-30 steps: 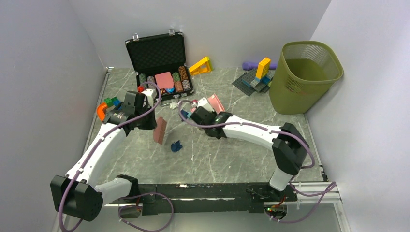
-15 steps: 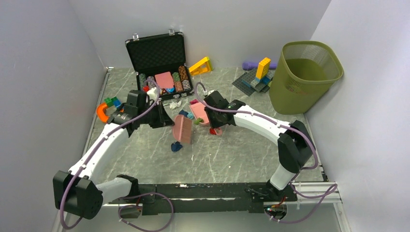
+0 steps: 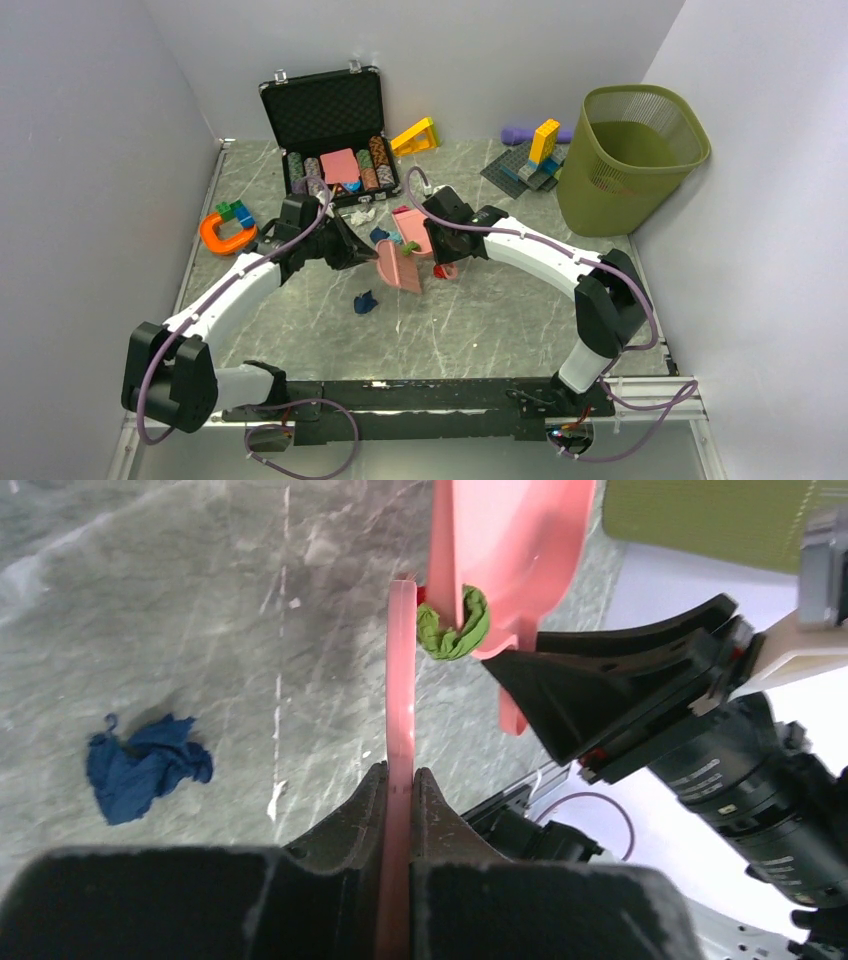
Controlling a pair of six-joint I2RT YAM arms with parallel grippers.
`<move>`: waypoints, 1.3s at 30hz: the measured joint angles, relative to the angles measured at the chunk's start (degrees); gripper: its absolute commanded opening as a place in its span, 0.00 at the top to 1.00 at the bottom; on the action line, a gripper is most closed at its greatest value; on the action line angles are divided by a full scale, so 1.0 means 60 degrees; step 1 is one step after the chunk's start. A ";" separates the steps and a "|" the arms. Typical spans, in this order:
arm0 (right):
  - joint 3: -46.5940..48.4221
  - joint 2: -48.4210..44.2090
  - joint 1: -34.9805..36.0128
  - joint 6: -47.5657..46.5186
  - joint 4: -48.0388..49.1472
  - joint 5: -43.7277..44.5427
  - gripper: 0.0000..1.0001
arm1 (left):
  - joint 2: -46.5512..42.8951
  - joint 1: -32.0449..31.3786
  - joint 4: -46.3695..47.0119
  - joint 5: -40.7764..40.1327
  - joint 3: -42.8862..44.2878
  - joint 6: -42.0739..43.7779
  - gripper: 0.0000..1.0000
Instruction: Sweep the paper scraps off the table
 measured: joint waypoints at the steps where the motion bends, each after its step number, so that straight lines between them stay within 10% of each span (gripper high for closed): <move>1: 0.0000 0.0000 0.0000 0.0007 0.0004 -0.0004 1.00 | 0.0062 -0.0026 0.0117 0.0011 0.0033 -0.0146 1.00; 23: -0.0215 0.0000 -0.0044 0.0062 0.0066 -0.0069 1.00 | -0.0146 -0.0164 -0.0506 -0.0208 0.1570 -0.0222 1.00; 39: -0.2014 -0.2310 -0.0175 0.0029 -0.0586 0.0251 1.00 | -0.0262 -0.0153 -0.4452 -0.4033 0.4146 0.3901 1.00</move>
